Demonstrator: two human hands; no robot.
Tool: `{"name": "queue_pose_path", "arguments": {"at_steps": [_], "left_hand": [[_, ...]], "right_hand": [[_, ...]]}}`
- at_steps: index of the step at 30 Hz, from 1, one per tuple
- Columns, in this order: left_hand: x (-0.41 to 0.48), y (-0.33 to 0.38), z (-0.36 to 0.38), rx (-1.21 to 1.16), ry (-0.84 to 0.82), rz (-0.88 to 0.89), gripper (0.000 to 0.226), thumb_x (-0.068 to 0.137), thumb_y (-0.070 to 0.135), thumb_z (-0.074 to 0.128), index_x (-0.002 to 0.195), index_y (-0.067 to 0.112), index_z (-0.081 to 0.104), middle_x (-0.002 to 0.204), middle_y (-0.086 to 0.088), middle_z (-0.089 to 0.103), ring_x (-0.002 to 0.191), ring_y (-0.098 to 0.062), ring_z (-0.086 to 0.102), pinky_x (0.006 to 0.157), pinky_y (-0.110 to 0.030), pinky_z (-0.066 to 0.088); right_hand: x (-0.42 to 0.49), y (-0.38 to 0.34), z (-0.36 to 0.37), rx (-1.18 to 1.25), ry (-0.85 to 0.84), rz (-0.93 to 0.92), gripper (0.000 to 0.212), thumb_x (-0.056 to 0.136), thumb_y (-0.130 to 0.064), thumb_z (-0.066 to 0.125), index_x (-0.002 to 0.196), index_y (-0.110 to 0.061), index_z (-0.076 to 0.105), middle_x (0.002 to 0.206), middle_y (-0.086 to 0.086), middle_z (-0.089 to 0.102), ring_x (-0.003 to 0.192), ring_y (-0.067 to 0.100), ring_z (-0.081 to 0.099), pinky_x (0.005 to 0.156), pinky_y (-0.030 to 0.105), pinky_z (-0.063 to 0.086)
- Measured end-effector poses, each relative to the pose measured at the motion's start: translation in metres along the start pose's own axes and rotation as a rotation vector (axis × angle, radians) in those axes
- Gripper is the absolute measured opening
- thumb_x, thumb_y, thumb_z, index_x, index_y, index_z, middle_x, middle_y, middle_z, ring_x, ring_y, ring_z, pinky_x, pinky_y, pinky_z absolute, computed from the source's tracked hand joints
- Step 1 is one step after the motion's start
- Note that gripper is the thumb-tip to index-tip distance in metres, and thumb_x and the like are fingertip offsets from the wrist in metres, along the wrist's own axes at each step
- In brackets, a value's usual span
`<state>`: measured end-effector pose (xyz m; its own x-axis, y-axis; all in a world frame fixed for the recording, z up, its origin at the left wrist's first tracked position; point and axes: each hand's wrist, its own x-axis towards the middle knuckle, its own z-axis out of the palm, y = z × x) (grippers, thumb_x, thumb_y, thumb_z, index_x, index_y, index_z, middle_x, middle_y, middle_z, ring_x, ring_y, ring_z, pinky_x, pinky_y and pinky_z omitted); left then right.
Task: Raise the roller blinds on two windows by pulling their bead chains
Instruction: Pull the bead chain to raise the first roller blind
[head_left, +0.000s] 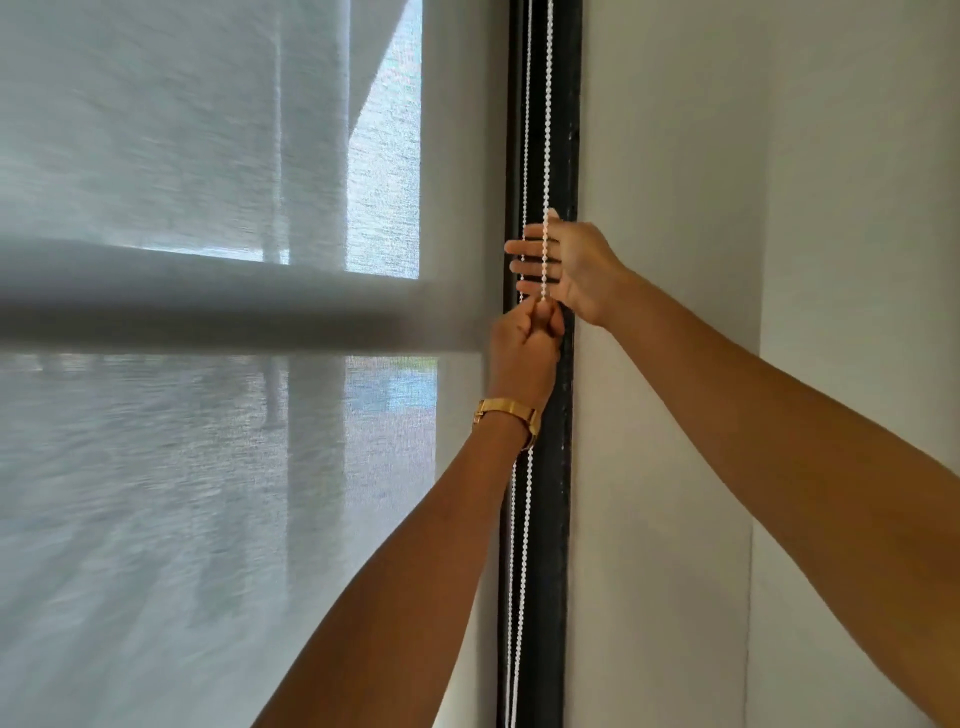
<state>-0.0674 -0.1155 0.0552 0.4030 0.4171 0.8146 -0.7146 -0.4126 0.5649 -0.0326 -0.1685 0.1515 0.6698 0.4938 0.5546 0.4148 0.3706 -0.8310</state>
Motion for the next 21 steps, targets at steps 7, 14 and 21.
{"name": "queue_pose_path", "arguments": {"at_steps": [7,14,21], "left_hand": [[-0.070,-0.023,-0.034,-0.033,-0.135,-0.130,0.037,0.095,0.007,0.030,0.063,0.018,0.045,0.052,0.004,0.042,0.045,-0.008,0.035,0.041,-0.017,0.029],[-0.138,-0.052,-0.096,-0.010,-0.234,-0.352,0.037,0.098,0.007,0.030,0.065,0.015,0.045,0.049,0.003,0.042,0.039,-0.006,0.039,0.039,-0.016,0.034],[-0.127,-0.039,-0.142,0.001,-0.537,-0.460,0.034,0.099,0.028,0.032,0.091,0.020,0.064,0.076,0.007,0.073,0.083,-0.015,0.069,0.079,-0.032,0.053]], "right_hand": [[-0.008,-0.035,0.024,0.213,0.051,-0.045,0.041,0.101,-0.034,0.030,0.118,-0.006,0.055,0.098,0.009,0.069,0.100,0.027,0.066,0.088,0.042,0.054],[-0.019,-0.047,0.065,0.064,0.126,-0.083,0.034,0.100,-0.035,0.033,0.098,-0.013,0.059,0.072,-0.001,0.055,0.048,0.006,0.047,0.044,0.021,0.039],[-0.058,-0.025,0.086,-0.224,0.366,-0.524,0.028,0.078,-0.009,0.027,0.060,-0.022,0.044,0.055,-0.010,0.039,0.046,0.008,0.030,0.047,0.023,0.027]]}}
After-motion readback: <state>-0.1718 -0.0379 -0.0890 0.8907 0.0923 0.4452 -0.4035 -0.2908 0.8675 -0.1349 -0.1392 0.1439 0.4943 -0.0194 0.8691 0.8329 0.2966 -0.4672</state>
